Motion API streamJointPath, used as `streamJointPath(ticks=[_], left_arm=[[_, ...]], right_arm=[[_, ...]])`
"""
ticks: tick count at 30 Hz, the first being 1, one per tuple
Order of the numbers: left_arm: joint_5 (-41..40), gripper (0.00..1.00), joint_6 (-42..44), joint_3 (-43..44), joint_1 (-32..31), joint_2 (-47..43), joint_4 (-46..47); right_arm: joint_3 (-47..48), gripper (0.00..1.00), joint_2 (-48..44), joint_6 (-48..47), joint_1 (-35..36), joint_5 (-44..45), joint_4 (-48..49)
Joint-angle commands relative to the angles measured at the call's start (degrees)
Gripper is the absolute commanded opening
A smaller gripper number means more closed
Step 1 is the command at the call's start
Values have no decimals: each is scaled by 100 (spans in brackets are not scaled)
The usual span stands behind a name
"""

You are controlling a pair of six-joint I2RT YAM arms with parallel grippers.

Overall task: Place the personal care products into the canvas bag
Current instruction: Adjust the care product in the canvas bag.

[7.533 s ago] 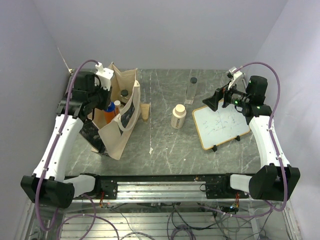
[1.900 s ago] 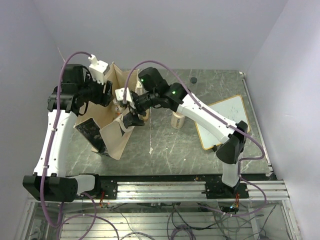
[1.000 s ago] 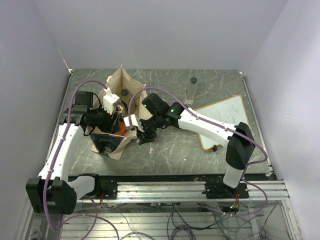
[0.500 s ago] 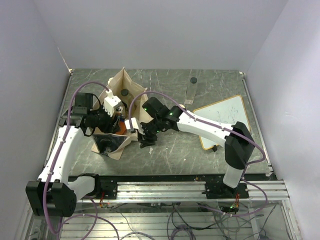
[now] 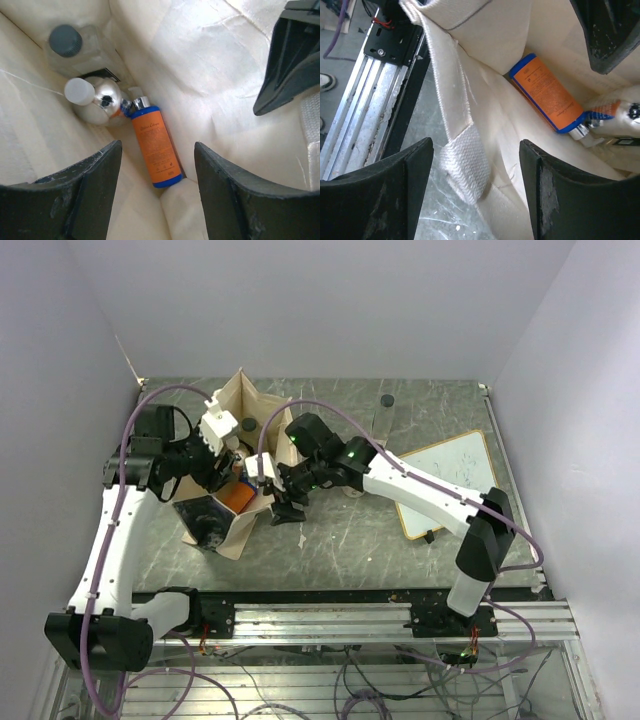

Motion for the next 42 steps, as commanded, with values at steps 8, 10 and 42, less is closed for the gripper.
streamJointPath(ticks=[8,10,42], left_arm=[[438,70,311,1358,43,1270,-913],[530,70,290,1645,42,1482,-1117],[-135,68,2508,-629,-49,277,-1638]], right_arm=[[805,49,202,-975,-23,307,-1449],[1187,46,457,-1155,-22,305,-1905],[-1069,28,442,-161,-122,227,524]])
